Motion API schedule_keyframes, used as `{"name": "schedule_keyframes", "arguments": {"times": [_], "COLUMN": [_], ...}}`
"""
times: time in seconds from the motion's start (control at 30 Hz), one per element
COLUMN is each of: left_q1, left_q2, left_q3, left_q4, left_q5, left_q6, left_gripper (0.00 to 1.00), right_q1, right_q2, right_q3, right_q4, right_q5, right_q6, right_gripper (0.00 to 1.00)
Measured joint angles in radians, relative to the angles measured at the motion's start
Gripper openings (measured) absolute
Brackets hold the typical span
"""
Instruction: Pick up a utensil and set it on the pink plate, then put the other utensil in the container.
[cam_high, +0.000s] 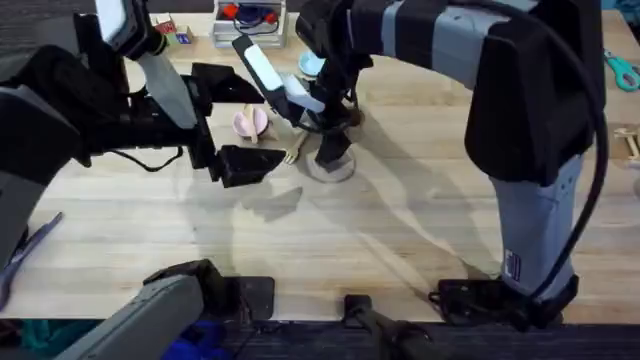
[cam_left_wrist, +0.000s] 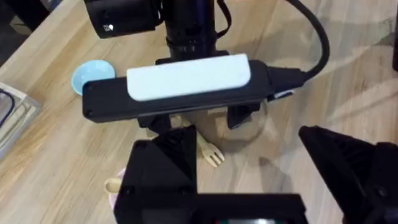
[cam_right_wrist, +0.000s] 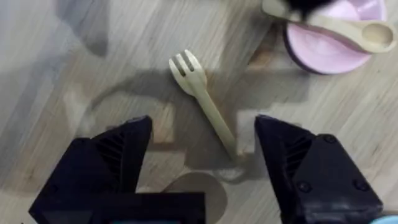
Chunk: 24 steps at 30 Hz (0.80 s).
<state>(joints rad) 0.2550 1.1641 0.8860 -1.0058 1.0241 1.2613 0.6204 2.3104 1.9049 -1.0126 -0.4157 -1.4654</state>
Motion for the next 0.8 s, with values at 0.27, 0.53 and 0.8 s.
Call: {"name": "schedule_keyframes", "arguments": {"times": [0.27, 0.53, 0.8], "left_q1": [0.0, 0.0, 0.0], "left_q2": [0.0, 0.0, 0.0], "left_q3": [0.0, 0.0, 0.0], "left_q4": [0.0, 0.0, 0.0], "left_q5": [0.0, 0.0, 0.0], "left_q6": [0.0, 0.0, 0.0], "left_gripper": [0.994, 0.992, 0.993], "right_q1": [0.003, 0.005, 0.005], "right_q2": [0.0, 0.0, 0.0], "right_q3": [0.002, 0.003, 0.003], "right_q4": [-0.006, -0.007, -0.006], "right_q5": [0.005, 0.008, 0.009], "right_q6": [0.003, 0.003, 0.003], "right_gripper": [0.932, 0.823, 0.451]}}
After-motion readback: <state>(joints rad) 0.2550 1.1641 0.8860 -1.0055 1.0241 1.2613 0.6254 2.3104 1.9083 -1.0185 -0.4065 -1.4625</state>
